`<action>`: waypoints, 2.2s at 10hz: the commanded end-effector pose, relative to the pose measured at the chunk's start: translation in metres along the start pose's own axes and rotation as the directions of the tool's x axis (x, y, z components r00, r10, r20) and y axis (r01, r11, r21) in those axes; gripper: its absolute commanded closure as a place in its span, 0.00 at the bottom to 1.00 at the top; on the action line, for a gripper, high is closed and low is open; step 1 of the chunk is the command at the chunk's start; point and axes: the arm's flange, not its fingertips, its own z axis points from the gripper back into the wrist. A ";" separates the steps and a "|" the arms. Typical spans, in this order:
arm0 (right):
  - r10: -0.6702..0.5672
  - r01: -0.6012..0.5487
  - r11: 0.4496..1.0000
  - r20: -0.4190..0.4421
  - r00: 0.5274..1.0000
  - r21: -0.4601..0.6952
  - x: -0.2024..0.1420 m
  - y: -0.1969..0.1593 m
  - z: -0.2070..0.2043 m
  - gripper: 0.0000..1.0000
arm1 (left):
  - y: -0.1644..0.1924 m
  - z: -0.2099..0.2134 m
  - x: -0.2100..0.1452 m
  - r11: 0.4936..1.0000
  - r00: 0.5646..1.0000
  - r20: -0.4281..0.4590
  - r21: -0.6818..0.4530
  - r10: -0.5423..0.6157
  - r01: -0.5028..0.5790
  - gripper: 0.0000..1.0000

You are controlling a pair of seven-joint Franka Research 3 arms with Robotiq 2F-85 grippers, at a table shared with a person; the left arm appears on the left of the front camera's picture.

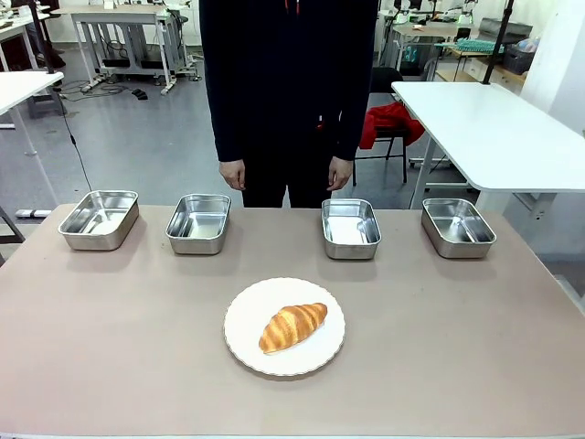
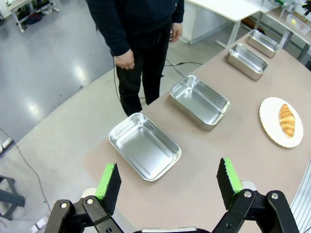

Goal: Place the bread in the container.
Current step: Place the Butter Roll into the Airtight Container indicated by the human.

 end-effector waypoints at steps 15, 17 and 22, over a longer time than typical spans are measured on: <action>0.005 -0.005 1.000 0.008 1.000 0.002 0.001 -0.001 -0.001 0.00 | 0.000 0.002 -0.001 1.000 1.000 0.005 -0.002 -0.009 0.009 0.00; 0.005 -0.005 1.000 0.008 1.000 0.002 0.001 -0.001 -0.001 0.00 | 0.000 0.002 -0.001 1.000 1.000 0.005 -0.002 -0.009 0.009 0.00; 0.005 -0.005 1.000 0.008 1.000 0.002 0.001 -0.001 -0.001 0.00 | 0.000 0.002 -0.001 1.000 1.000 0.005 -0.002 -0.009 0.009 0.00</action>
